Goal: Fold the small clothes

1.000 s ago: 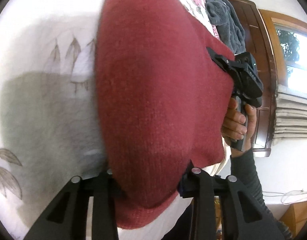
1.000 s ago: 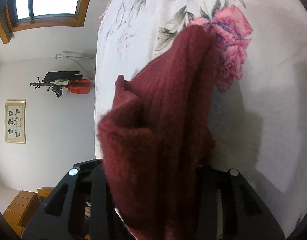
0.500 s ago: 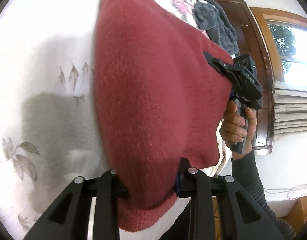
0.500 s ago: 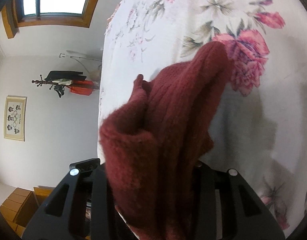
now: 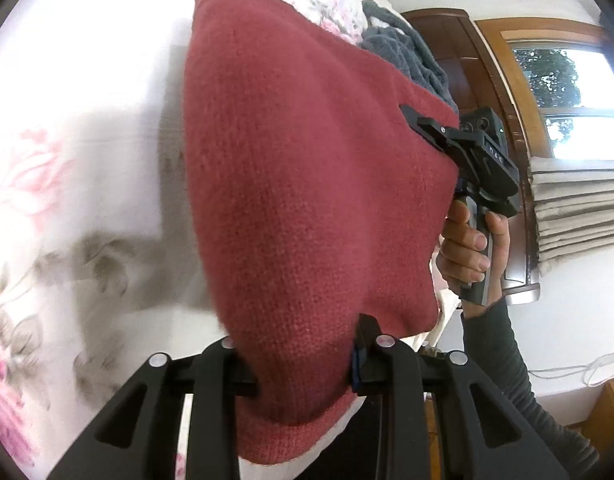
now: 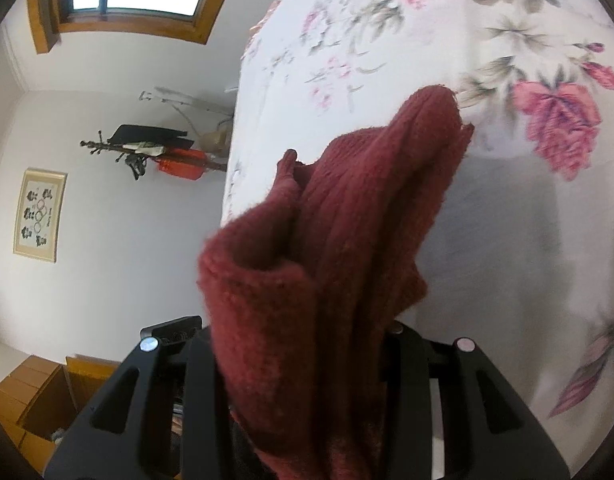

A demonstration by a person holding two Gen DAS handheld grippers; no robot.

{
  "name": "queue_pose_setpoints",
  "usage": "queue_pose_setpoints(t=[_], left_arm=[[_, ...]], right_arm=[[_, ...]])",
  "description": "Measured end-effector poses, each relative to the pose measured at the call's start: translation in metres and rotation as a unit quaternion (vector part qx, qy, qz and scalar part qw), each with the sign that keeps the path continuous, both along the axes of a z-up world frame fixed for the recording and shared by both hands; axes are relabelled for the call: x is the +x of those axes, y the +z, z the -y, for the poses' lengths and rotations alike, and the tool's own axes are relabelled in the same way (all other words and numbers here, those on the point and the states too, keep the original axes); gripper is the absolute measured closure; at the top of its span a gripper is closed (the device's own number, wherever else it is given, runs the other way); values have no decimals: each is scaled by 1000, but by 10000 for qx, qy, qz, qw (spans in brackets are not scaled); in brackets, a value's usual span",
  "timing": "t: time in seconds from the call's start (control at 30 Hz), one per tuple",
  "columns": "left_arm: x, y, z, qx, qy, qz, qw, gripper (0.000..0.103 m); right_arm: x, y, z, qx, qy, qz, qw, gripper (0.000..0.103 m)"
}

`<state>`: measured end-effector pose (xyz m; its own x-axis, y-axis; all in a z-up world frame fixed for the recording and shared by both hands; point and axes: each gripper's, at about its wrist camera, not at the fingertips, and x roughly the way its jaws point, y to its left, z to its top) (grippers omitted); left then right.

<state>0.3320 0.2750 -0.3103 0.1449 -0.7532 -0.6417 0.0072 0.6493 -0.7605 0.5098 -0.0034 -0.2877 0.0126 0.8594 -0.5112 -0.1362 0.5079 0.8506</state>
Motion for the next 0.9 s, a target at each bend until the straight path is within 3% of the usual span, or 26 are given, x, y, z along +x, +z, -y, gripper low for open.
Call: queue_pose_setpoints(t=[0.3,0.5,0.67,0.9], left_arm=[[-51,25,-43,76,174,165,9997,75],[-93,22,-69,109,368,107,9992,75],[-124,1,-83,96,499,-69,9987,75],[-150,-49,-93,89,619,-484,9969,75]], right_arm=[[-43,25,-60,147,315,18,9994,69],[-79,22,-96,144,509,-102,9985,69],[-107,4,-117,5,673,-274,9974,69],[-129,-54,-134,-370,834,-753,9930,69]])
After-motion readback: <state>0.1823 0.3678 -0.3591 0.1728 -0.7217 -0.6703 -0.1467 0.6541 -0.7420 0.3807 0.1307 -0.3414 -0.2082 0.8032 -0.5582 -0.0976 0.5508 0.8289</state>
